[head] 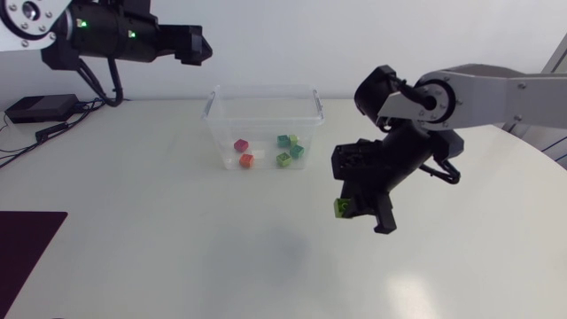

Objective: Place the duplo bricks in the container

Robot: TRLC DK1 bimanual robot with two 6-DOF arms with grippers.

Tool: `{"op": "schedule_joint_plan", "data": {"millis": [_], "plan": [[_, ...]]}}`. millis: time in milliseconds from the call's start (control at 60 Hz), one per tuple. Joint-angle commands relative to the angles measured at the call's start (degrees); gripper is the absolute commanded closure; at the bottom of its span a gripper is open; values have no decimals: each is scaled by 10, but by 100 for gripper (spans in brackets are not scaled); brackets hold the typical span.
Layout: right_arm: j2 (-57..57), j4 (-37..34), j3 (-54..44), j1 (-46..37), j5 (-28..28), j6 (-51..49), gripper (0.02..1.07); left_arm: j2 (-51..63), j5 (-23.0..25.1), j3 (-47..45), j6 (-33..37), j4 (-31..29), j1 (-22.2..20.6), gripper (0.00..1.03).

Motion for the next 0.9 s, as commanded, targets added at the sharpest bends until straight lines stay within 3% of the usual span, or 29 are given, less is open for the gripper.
{"op": "schedule_joint_plan", "data": {"millis": [0, 467, 883], "plan": [[-9, -10, 35, 8, -4, 34, 74, -41, -3, -35, -2, -20, 2, 5], [64, 98, 187, 3, -14, 199, 74, -256, -22, -280, 38, -70, 12, 5], [165, 196, 307, -11, 19, 306, 74, -409, -28, -426, 54, -109, 41, 5]]}}
